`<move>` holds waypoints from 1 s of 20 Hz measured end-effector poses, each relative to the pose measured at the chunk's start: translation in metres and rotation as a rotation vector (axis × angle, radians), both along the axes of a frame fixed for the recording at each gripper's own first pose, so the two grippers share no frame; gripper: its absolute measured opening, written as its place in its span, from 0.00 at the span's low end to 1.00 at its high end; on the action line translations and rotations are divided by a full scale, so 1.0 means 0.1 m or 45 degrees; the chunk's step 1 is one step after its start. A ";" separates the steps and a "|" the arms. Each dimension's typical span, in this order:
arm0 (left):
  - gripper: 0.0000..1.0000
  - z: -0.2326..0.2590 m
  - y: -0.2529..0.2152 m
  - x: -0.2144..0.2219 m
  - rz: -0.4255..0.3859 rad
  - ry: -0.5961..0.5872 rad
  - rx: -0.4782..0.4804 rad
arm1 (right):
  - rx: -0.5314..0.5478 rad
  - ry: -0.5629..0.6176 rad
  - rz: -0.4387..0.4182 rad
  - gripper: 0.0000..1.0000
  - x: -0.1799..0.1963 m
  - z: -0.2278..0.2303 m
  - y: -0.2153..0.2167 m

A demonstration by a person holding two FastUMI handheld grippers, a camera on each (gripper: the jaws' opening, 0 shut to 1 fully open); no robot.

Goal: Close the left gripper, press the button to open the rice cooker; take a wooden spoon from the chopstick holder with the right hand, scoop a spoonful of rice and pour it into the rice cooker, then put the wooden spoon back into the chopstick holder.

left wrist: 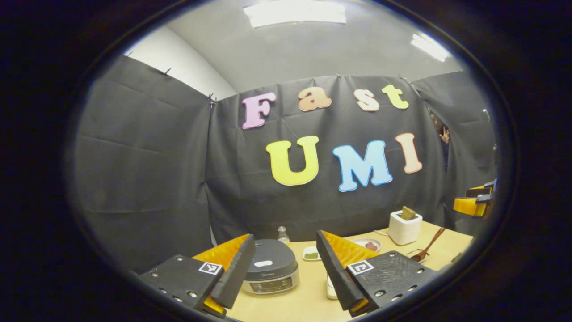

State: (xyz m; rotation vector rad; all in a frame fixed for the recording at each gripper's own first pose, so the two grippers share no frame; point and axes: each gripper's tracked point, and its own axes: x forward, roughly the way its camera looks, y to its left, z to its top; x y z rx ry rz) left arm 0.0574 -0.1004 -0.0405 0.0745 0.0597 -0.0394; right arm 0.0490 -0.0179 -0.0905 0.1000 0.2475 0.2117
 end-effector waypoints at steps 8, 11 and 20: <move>0.84 0.11 0.05 -0.15 -0.012 -0.025 -0.052 | -0.020 -0.046 -0.032 0.99 -0.01 0.16 -0.05; 0.84 0.17 0.12 -0.18 -0.005 -0.041 -0.060 | -0.023 -0.060 -0.027 0.98 -0.03 0.21 -0.02; 0.87 0.20 0.27 -0.15 0.026 -0.051 -0.072 | -0.025 -0.070 -0.024 0.94 -0.05 0.27 0.07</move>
